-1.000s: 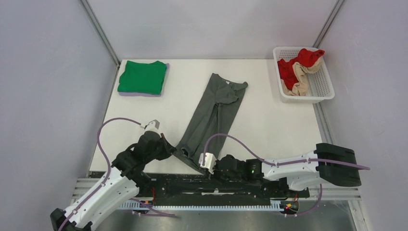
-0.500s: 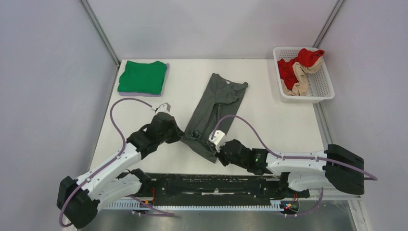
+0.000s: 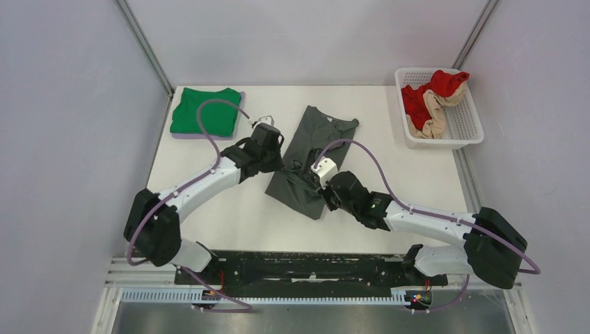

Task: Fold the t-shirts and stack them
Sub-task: Fold the folded rectangular tshirt in 1/3 of the way

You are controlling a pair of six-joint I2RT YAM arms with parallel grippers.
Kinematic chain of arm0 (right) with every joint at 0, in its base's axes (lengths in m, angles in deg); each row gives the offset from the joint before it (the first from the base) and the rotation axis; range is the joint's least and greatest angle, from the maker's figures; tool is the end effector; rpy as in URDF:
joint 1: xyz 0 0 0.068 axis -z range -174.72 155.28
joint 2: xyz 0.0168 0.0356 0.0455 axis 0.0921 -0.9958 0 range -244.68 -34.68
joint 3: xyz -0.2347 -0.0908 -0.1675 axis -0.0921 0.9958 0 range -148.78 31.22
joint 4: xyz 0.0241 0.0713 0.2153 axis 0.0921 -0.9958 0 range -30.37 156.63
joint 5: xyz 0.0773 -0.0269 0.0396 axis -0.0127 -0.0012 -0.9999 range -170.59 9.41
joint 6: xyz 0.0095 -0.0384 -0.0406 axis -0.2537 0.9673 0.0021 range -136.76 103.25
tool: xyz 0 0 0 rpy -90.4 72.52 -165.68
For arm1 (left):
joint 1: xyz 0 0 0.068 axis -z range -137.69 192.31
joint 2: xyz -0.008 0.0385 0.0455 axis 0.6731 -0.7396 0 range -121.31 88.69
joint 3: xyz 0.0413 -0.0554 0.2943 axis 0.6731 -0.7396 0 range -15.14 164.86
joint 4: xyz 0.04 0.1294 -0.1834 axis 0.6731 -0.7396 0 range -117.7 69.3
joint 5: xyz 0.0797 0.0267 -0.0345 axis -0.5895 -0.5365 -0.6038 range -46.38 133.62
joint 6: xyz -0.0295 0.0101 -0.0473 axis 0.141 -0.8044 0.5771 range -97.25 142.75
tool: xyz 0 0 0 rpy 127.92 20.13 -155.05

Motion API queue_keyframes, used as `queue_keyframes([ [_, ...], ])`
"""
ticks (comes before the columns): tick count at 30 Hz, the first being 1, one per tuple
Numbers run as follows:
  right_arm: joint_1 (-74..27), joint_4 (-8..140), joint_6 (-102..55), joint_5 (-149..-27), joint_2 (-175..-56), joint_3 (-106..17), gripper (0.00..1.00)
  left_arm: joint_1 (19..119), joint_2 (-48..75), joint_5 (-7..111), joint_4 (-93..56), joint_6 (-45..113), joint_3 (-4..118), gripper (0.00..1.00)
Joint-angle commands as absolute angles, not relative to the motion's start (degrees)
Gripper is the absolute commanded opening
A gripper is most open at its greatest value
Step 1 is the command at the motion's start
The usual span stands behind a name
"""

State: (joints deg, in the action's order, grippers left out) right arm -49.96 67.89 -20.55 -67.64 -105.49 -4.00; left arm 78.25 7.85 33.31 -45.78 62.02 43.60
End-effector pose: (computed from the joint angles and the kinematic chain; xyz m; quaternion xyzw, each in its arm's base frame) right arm 0.1334 0.1766 0.2552 -0.3340 0.8144 0.1419 0.4528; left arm 0.2195 -0.1504 0.2982 -0.0596 0.9259 -0.1555 0.3390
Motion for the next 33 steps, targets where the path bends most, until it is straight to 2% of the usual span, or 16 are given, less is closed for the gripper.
queue_keyframes([
  [1, -46.09, 68.60, -15.27, -68.98, -108.43, -7.80, 0.00, 76.95, 1.37, 31.92, -46.78, 57.04, 51.59, 0.02],
  [25, -30.03, 74.49, -10.36, -77.47, -126.47, -18.18, 0.01, 71.01, -23.06, 35.22, -49.25, 51.75, 72.91, 0.02],
  [27, -29.00, 74.70, -10.57, -77.55, -128.02, -19.22, 0.06, 70.64, -25.02, 36.04, -49.59, 51.62, 74.49, 0.11],
  [29, -27.89, 75.25, -11.05, -77.42, -129.56, -20.12, 0.15, 70.37, -26.52, 37.33, -49.61, 51.25, 76.11, 0.27],
  [31, -26.84, 76.35, -11.24, -75.63, -130.81, -21.37, 0.31, 70.13, -27.71, 38.51, -49.61, 50.44, 78.28, 0.47],
  [32, -26.33, 76.44, -11.43, -73.35, -131.28, -22.60, 0.45, 69.95, -28.10, 39.02, -49.70, 49.94, 79.80, 0.61],
  [33, -25.98, 76.44, -11.57, -70.84, -131.49, -23.54, 0.48, 69.83, -28.42, 39.47, -49.77, 49.68, 81.53, 0.77],
])
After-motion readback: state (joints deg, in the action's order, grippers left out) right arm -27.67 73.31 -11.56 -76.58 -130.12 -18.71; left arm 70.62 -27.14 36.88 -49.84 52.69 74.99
